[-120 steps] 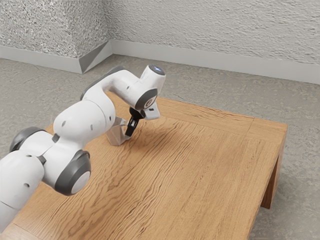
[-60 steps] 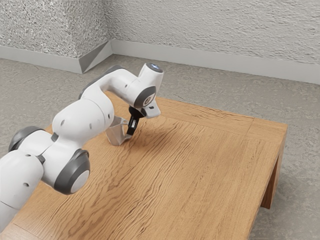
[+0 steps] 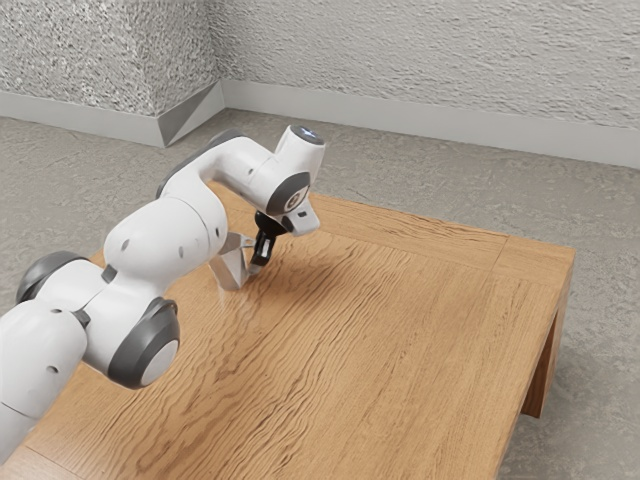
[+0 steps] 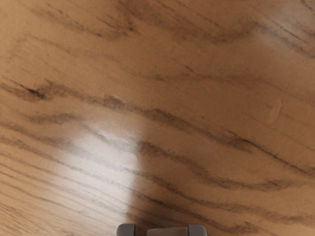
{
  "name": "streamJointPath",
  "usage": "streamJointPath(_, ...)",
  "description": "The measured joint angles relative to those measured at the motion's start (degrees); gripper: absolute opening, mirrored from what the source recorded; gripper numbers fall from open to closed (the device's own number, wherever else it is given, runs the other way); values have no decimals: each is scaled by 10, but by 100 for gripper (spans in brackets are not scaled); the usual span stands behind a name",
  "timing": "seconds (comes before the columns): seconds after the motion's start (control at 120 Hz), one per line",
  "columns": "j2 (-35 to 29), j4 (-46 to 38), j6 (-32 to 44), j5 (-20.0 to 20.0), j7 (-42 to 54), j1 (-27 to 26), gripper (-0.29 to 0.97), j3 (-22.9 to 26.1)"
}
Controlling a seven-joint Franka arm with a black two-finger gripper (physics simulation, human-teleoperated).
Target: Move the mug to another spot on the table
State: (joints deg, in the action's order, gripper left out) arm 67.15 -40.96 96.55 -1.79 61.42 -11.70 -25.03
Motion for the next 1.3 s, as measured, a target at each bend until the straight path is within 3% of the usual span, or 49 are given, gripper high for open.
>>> streamJointPath(0.433,-9,-2,-18,4,-39,-1,-9,-1)
streamJointPath(0.733,-27,-14,-60,-15,-69,-20,-7,-4)
streamJointPath(1.025,-75,-81,-79,-33,-98,-70,-7,3)
streamJointPath(1.3,-140,-189,-77,-74,-131,-97,-7,34)
